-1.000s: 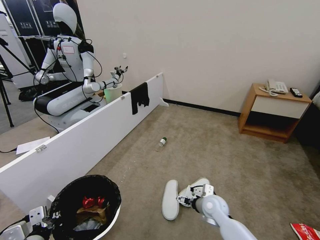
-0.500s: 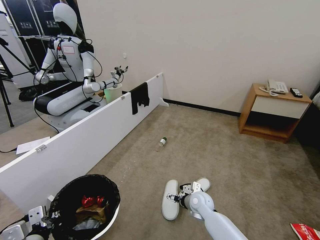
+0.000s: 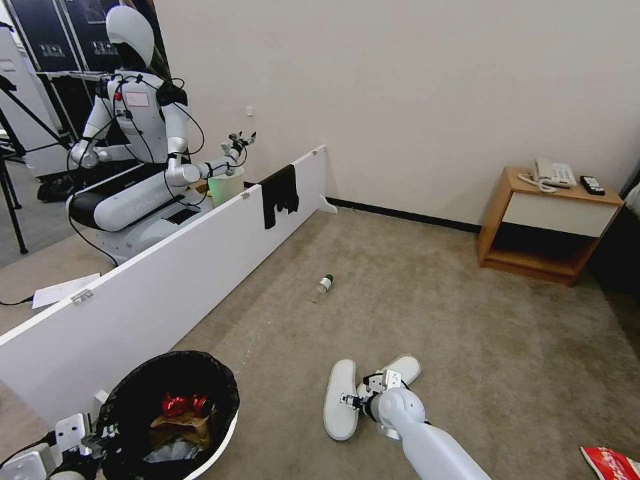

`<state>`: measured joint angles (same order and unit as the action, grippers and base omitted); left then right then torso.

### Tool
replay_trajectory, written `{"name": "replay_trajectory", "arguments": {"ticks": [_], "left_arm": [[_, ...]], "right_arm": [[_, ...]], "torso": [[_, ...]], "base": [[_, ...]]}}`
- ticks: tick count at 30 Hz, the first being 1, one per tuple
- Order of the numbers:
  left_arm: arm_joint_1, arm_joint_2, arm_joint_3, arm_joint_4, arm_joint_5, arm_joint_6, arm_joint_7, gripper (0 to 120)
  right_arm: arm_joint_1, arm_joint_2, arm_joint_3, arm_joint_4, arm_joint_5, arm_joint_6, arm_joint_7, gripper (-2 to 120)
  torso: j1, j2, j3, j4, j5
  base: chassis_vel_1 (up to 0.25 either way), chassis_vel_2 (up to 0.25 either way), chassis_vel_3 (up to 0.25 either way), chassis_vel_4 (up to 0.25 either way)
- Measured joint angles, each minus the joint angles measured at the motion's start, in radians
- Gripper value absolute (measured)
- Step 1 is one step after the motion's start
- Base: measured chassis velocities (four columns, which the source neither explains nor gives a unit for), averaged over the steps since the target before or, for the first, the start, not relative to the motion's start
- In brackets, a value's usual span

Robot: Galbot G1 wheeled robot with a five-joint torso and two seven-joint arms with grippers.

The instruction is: Pick up the trash bin, then pick up the garbage from the floor and place it into the trash bin.

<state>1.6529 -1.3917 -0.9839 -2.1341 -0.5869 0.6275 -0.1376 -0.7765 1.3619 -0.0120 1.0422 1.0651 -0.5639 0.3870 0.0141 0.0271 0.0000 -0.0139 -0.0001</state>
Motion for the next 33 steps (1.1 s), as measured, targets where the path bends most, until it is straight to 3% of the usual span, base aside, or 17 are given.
{"name": "replay_trajectory", "arguments": {"ticks": [33], "left_arm": [[0.004, 0.001, -0.005, 0.006, -0.004, -0.008, 0.003, 2]], "right_arm": [[0.062, 0.078, -0.054, -0.153, -0.077, 0.036, -0.085, 90]], "torso": [[0.0, 0.0, 0.0, 0.0, 0.0]], "base": [[0.0, 0.0, 0.0, 0.0]]}}
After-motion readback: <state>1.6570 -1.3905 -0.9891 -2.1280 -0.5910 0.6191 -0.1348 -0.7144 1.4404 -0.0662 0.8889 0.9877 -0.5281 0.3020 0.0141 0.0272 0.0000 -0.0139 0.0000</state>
